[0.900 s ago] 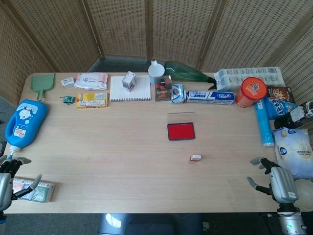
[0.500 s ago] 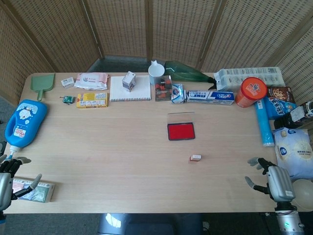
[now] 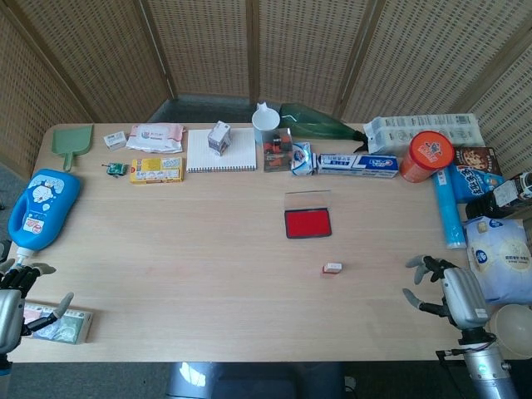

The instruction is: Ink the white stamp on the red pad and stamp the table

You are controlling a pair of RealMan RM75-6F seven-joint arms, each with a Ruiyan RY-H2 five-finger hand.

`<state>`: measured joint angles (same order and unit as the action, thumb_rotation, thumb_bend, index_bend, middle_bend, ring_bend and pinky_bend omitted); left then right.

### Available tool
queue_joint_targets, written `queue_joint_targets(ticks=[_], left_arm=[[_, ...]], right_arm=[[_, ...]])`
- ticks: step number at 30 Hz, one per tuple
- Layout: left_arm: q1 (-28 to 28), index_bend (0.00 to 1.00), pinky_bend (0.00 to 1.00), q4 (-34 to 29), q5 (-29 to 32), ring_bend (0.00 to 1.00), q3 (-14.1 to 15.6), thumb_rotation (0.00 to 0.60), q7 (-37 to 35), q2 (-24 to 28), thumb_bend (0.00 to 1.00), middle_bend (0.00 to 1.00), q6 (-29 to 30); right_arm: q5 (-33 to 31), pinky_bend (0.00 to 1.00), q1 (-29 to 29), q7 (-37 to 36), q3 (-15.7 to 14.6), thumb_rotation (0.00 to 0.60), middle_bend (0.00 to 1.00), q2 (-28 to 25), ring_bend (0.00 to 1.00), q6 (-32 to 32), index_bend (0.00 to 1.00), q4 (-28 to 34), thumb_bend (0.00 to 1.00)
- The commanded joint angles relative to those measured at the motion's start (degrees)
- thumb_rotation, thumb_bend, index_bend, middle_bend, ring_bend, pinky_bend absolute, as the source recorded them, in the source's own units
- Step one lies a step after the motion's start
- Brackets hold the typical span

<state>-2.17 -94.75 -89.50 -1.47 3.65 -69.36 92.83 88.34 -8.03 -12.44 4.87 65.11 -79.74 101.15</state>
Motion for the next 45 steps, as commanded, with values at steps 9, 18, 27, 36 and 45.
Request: queue_joint_targets(ticks=[9,18,27,36,45], left_arm=[[2.4,0.33,0.12,-0.6,0.8,0.28,-0.9,0.181,2.2,-0.4,0.21,0.33,-3.2],[4.8,0.33,0.12,-2.2,1.2,0.28,-2.1,0.181,4.8,0.1,0.21,0.33,-5.3],[7.2,0.33,0.12,-4.1,1.5,0.28,-3.3,0.180,6.6,1.4,0.21,0.33,-7.2],[8.9,0.33,0.12,-4.0,2.3,0.28,-3.4,0.182,6.9,0.9,0.21,0.33,-9.1],[9.0,0.33,0.12,-3.0,2.9,0.28,-3.1,0.178,6.2,0.7,0.21,0.33,-8.9]], right_arm=[[-4.6,1.00,-8.2,1.4,2.3,0.600,1.00,-1.8,1.00,12.1,0.44,8.6,0.27],[-12.3,1.00,-12.8,11.4,3.1,0.600,1.00,0.7,1.00,17.9,0.44,11.4,0.27],[-19.9,1.00,-15.5,20.6,3.6,0.600,1.00,6.1,1.00,18.2,0.45,9.5,0.30],[-28.0,1.00,-19.1,26.9,4.6,0.600,1.00,11.1,1.00,19.7,0.46,5.8,0.31],[-32.2,1.00,-21.1,28.9,4.4,0.600,1.00,13.3,1.00,20.8,0.46,2.5,0.34]])
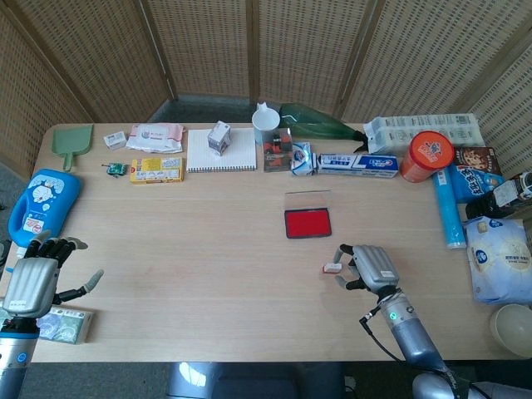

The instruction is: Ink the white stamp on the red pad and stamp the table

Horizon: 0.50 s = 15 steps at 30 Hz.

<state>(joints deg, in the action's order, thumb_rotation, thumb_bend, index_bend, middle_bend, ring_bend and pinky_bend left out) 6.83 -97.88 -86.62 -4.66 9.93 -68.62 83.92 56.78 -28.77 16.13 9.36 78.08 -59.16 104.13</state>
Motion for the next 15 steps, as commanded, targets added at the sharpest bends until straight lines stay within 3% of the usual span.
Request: queue_joint_targets(ticks=[1,15], left_arm=[[0.1,0.33,0.12,0.2,0.1,0.28,0.1,0.179,-0.1,0.0,0.21,0.33,0.0],[0.6,0.33,0.12,1.1,0.6,0.28,0.4,0.184,-0.7,-0.5,0.21,0.33,-0.2]], right_arm=[[-1.1,1.00,-0.5,0.5,-0.2,0.600,1.00,0.6,1.00,0.3,0.46,-0.8,0.34],[-5.7,1.00,-3.0,2.0,0.0,0.600,1.00,3.0,1.00,1.5,0.46,-4.6,0.34]])
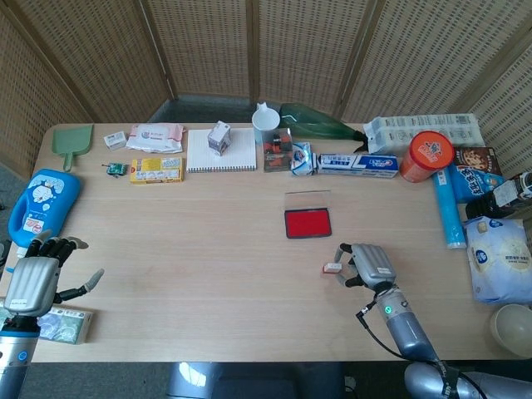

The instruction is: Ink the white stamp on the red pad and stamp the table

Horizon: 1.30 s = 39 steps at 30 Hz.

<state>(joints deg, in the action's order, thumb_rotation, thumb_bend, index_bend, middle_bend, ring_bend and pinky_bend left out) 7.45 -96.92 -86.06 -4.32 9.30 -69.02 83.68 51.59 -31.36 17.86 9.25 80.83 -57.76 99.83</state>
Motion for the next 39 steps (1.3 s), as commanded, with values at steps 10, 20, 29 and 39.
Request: queue_joint_targets(ticks=[10,20,29,39], left_arm=[[0.0,0.33,0.12,1.5,0.6,0.28,0.3,0.182,-1.4,-0.4,0.21,0.33,0.0],[-0.1,0.33,0.12,2.6,0.8,0.28,0.5,0.181,-2.5,-0.5,0.21,0.33,0.3],[-0.4,0.33,0.12,3.3,0.9,0.28,0.8,0.183,-3.2,-0.8,0.21,0.33,0.7],[-0.5,0.33,0.12,3.6,1.0,0.28,0.9,0.179,-3.5,-0.7,0.21,0.33,0.9]], right_arm=[[-3.1,1.00,-1.8,1.7,-0.1,0.600,1.00,1.7,1.00,0.3,0.46,-1.4,0.34],[-4.8,1.00,-3.0,2.1,-0.1,0.600,1.00,3.3,1.00,0.8,0.47,-3.5,0.34],[-4.6,1.00,-3.5,2.3,-0.5,0.600,1.00,4.1,1.00,0.9,0.51,-4.9,0.36],[-4.5,1.00,-3.9,2.4,-0.8,0.600,1.00,4.2,1.00,1.1,0.54,-5.6,0.39]])
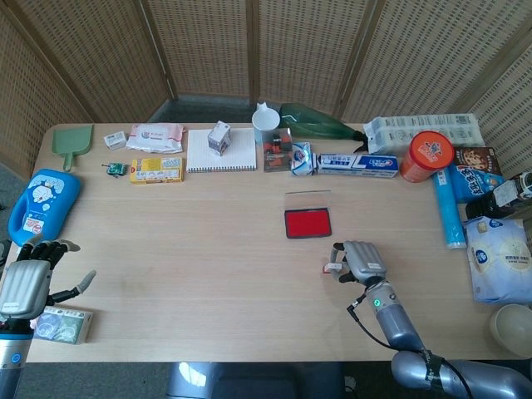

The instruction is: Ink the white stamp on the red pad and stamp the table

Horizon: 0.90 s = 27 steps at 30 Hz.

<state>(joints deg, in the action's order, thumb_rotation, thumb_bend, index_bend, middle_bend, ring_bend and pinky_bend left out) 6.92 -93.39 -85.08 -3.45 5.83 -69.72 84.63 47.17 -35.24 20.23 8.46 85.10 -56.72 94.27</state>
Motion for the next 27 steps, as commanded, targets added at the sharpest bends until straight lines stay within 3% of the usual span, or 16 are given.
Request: queue_joint_targets(ticks=[1,16,27], left_arm=[[0.0,0.33,0.12,0.1,0.0,0.28,0.0,0.181,0.0,-0.1,0.21,0.33,-0.1],[0.3,0.33,0.12,0.5,0.4,0.28,0.0,0.179,0.0,-0.4,0.21,0.33,-0.5],[0.3,0.33,0.12,0.7,0.5,0.28,0.1,0.180,-0.1,-0.5,0.21,0.33,-0.6]], right_arm=[[-0.1,1.00,-0.1,0.2,-0.1,0.600,1.00,0.0,1.00,0.1,0.54,-0.2,0.39],[-0.5,1.00,-0.7,0.4,-0.9,0.600,1.00,0.5,1.00,1.3,0.56,-1.7,0.40],[0.6,1.00,-0.9,0.2,-0.6,0.600,1.00,0.2,1.00,0.9,0.63,-1.6,0.41]])
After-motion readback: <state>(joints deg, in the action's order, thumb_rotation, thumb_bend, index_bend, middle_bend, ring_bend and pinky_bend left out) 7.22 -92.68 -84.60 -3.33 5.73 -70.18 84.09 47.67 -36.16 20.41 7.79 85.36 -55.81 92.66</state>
